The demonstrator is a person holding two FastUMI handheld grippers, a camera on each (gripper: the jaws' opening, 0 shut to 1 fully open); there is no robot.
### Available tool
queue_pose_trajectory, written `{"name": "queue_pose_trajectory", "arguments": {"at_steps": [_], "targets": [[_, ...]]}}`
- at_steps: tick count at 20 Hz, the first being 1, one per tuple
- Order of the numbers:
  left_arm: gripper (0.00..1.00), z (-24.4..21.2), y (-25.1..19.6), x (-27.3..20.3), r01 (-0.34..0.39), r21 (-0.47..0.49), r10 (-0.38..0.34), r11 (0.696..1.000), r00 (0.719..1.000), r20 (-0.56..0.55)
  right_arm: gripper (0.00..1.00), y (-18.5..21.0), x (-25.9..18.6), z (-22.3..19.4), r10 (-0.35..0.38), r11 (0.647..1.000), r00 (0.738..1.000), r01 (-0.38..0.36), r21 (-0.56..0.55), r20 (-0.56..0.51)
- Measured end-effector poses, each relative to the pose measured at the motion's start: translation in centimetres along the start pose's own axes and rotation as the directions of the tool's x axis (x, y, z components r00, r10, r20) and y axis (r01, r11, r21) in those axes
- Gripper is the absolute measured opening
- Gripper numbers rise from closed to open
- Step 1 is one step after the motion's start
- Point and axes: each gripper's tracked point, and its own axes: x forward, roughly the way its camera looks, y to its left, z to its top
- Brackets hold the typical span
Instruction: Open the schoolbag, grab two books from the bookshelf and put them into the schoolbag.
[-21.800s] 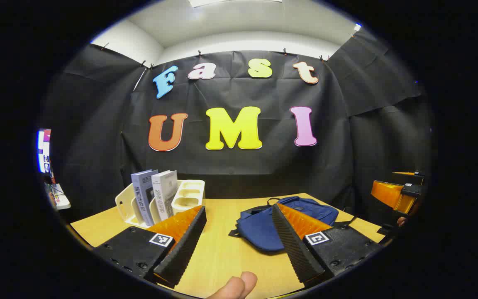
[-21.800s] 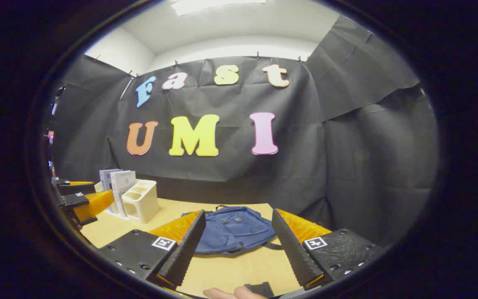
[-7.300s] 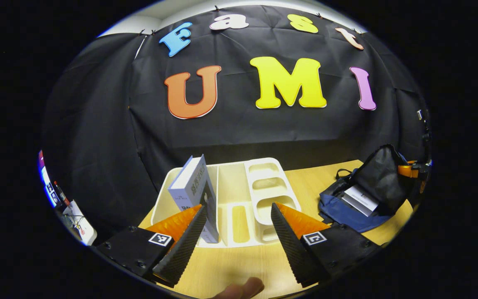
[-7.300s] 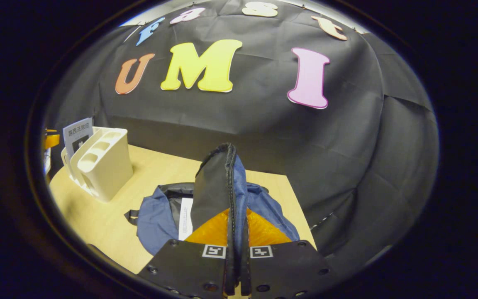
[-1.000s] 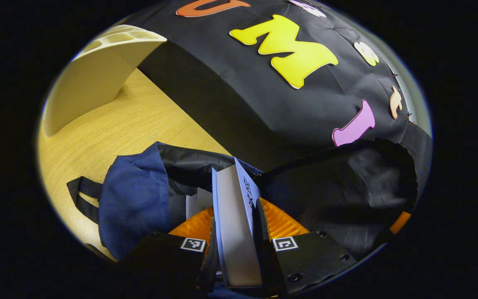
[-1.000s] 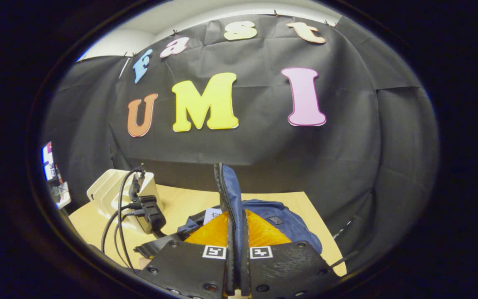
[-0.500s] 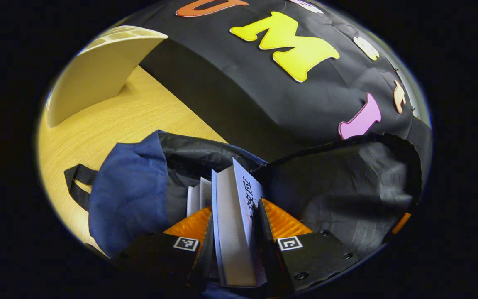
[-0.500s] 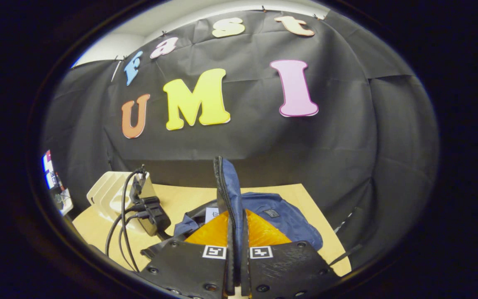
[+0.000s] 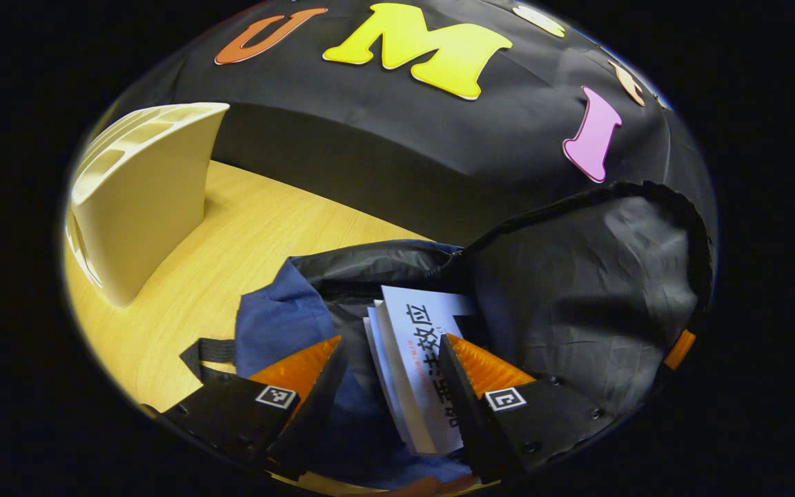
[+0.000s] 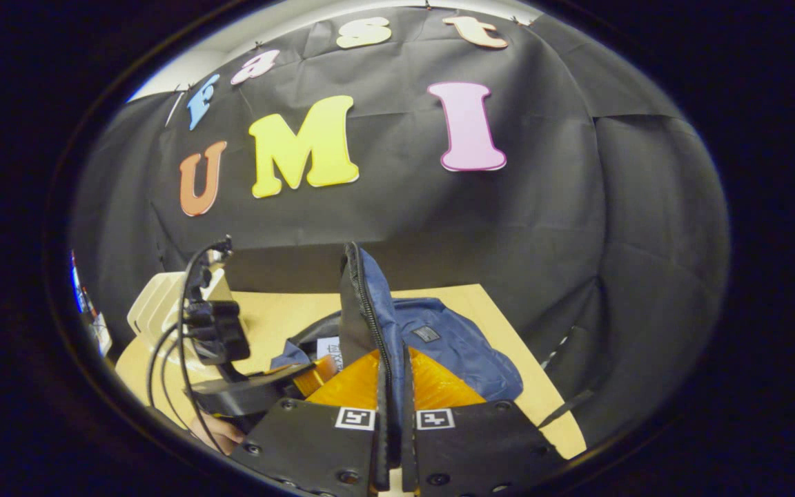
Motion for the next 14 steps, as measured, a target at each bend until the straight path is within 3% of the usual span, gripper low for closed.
{"name": "queue_pose_trajectory", "arguments": {"at_steps": [4, 8, 10, 11, 14], "targets": [[0.83, 0.9, 3.9, -3.5, -0.064, 0.102, 0.059, 0.993, 0.997, 0.052, 0.07, -0.1, -0.4, -1.3, -0.028, 1.0, 1.0, 0.028, -0.013, -0.002], [0.84, 2.0, 7.1, -7.7, -0.1, 0.14, 0.087, 0.985, 0.992, 0.091, 0.07, -0.6, -0.7, -2.4, -0.077, 0.997, 0.997, 0.077, -0.022, -0.004], [0.84, 3.4, 8.4, -9.9, -0.124, 0.172, 0.099, 0.977, 0.984, 0.147, 0.22, -0.8, -0.9, -2.6, -0.096, 0.995, 0.995, 0.096, 0.0, -0.003], [0.84, 3.9, 9.2, -11.0, -0.141, 0.187, 0.109, 0.972, 0.979, 0.171, 0.18, -0.8, -1.1, -2.7, -0.105, 0.994, 0.994, 0.105, 0.008, -0.006], [0.84, 5.0, 10.7, -14.2, -0.175, 0.211, 0.126, 0.962, 0.965, 0.228, 0.26, -0.6, -1.7, -3.1, -0.127, 0.992, 0.992, 0.127, 0.018, -0.012]]}}
